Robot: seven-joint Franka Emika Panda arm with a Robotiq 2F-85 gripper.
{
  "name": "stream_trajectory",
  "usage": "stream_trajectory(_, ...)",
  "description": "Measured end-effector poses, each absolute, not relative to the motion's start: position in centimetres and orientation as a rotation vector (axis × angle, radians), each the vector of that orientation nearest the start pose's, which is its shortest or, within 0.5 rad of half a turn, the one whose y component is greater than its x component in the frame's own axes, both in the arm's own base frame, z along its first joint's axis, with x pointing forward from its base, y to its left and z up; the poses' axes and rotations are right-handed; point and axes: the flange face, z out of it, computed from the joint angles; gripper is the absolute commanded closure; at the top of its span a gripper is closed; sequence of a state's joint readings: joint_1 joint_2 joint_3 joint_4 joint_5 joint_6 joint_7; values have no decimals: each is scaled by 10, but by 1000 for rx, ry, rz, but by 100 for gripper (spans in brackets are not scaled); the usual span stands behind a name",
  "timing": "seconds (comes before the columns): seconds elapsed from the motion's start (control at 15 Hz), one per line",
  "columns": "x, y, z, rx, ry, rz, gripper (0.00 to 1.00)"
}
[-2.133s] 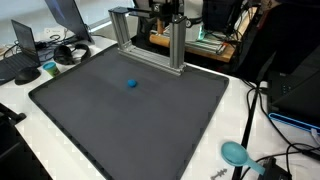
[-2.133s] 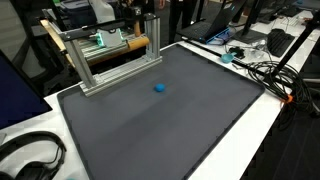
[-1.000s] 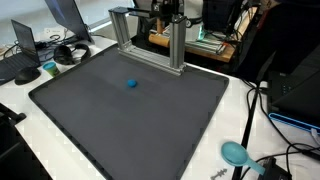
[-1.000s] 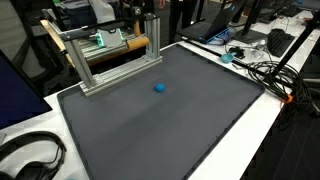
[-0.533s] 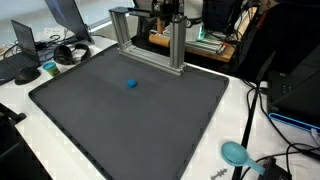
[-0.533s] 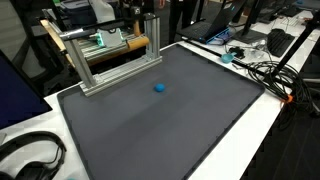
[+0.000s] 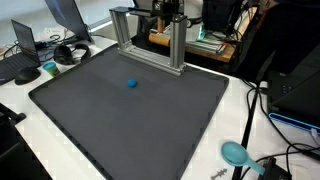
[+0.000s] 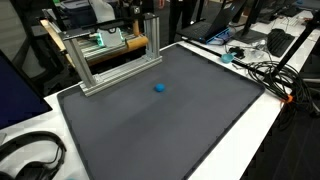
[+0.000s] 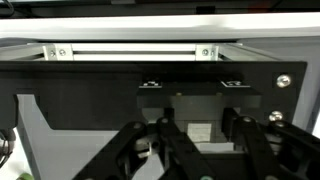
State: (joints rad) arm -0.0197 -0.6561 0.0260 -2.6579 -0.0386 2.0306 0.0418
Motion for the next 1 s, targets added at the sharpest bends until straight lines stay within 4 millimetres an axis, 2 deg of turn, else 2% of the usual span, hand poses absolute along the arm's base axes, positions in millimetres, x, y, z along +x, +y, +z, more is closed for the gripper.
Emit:
stream_trajectory(0.4,352,0,448,-3187,39,-138,78)
stream_trajectory(0.6,360,-1,460,-3180,42,-207,78)
stream_trajectory(0.8,380,-4,480,-3168,53,-293,78)
stream_trajectory(1.0,409,-8,498,-3157,63,-360,78)
